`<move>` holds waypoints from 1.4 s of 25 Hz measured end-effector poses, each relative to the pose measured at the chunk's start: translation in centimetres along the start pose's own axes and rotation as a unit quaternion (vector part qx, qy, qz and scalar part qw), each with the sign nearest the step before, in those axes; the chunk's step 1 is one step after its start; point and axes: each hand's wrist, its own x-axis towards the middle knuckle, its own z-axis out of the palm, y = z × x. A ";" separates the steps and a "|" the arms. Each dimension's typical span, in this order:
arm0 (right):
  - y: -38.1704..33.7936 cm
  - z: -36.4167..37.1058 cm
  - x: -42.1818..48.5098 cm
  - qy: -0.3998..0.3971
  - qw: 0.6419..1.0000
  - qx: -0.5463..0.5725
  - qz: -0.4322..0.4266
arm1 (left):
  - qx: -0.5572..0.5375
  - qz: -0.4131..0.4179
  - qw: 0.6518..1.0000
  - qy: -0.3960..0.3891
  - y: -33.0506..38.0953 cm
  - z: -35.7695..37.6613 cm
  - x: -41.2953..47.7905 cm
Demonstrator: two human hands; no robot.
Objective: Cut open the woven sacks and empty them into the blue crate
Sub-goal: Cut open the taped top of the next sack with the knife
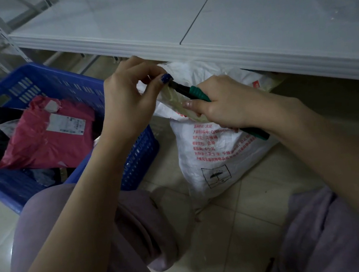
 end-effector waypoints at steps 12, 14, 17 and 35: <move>1.5 0.7 -0.7 -0.039 0.999 -0.014 0.031 | -0.027 -0.011 0.998 -0.051 0.2 0.0 0.1; 1.6 0.4 -1.0 -0.044 0.998 0.002 0.037 | -0.050 -0.029 0.995 -0.078 0.4 0.0 0.1; 1.7 0.1 -1.1 -0.032 0.999 0.020 0.037 | -0.066 -0.069 0.993 -0.076 0.7 0.1 -0.1; 1.4 1.3 -1.5 0.068 0.986 -0.142 -0.053 | 0.047 0.015 0.998 0.032 0.1 0.2 -0.2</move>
